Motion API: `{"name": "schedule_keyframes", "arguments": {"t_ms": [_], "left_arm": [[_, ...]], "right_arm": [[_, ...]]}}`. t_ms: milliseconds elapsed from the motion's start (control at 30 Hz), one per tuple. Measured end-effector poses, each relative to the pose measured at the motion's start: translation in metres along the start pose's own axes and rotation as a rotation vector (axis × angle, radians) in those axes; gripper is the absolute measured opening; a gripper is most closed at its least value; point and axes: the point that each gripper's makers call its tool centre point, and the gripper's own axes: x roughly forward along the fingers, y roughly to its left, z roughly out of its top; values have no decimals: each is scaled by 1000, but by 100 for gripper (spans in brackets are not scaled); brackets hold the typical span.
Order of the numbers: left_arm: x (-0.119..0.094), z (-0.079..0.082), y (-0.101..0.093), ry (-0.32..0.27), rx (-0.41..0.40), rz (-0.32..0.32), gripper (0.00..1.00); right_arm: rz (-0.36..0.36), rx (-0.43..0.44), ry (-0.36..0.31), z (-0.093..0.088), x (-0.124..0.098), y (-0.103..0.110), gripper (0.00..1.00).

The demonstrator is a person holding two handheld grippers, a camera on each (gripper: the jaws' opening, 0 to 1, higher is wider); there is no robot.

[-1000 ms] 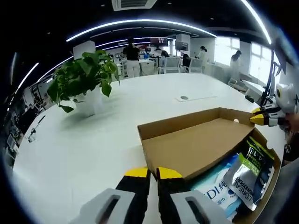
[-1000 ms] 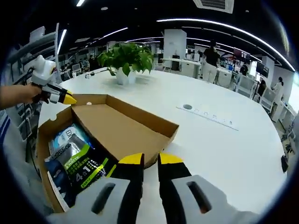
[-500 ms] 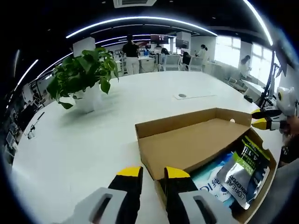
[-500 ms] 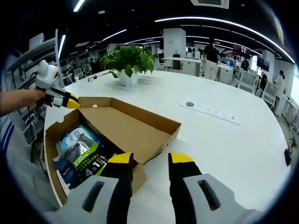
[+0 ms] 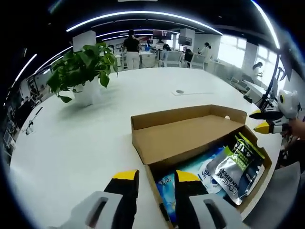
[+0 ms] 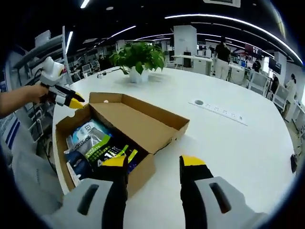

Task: Operate the shoe box by opening the lid, removing the specified soft item, and placing it in the target area until the item is outside and the box remains undamaged.

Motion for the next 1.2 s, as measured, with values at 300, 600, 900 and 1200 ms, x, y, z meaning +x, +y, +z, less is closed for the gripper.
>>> {"name": "schedule_keyframes", "arguments": {"t_ms": [300,600,900,1200], "left_arm": [[-19,-5,-8,-4,-9,-2,32],[-25,-12,-30,16,15,-39,33],[-16,-32,-67,68,23,-132,33],[-7,-42,-94,100,7,-206,32]], "right_arm": [[29,-16,6,-1,-8,10,45],[47,-28,20,-6,-12,16,47],[52,-40,20,-7,-16,22,47],[58,-61,27,-9,-15,31,48]]}}
